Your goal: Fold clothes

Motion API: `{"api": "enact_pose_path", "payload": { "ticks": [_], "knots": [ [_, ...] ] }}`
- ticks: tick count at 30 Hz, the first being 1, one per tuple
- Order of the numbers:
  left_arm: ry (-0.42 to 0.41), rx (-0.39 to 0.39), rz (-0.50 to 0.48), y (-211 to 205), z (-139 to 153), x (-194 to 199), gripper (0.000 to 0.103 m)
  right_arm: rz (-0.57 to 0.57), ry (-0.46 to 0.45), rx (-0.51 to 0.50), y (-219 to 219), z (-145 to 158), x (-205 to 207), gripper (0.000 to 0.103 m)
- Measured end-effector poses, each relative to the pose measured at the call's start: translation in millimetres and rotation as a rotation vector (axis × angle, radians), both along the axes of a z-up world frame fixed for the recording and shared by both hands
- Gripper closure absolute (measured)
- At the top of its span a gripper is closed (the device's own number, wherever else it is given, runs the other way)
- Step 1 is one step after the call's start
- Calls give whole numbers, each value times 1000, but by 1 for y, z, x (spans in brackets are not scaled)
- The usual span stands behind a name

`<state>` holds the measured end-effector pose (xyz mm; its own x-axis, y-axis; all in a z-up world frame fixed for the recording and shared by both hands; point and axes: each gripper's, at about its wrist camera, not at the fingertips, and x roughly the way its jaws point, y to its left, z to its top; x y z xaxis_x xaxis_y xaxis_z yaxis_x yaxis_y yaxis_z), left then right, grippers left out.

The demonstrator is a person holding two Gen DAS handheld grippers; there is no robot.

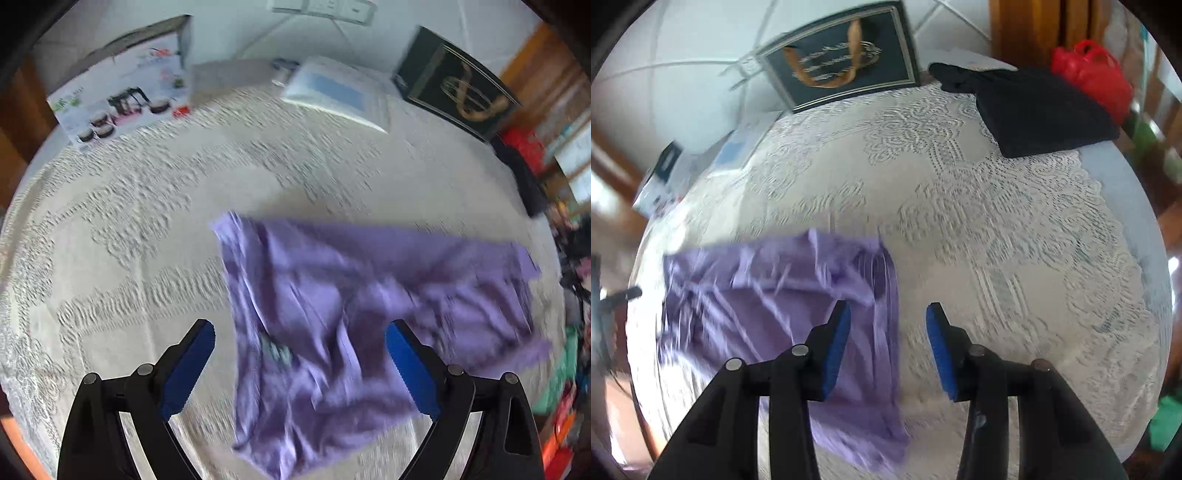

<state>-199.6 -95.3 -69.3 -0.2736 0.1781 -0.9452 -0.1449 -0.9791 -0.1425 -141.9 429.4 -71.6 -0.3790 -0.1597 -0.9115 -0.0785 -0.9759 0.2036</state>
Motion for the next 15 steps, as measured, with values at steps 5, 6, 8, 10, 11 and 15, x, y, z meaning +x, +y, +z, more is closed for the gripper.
{"api": "enact_pose_path", "payload": {
  "ticks": [5, 6, 8, 10, 11, 15],
  "knots": [
    [-62, -69, 28, 11, -28, -34, 8, -10, -90, 34, -30, -19, -40, 39],
    [-77, -78, 17, 15, -33, -39, 8, -6, -110, 45, -37, -24, -48, 36],
    [-101, -101, -7, 23, -44, -47, 8, -3, -149, 73, -49, -36, -63, 28],
    [-120, -130, -22, 28, -55, -54, 8, 23, -180, 96, -57, -48, -76, 37],
    [-129, -136, -24, 28, -60, -57, 8, 46, -184, 129, -60, -52, -80, 84],
    [-145, -151, -12, 26, -80, -63, 2, 44, -121, 222, -44, -51, -89, 99]
  ]
}}
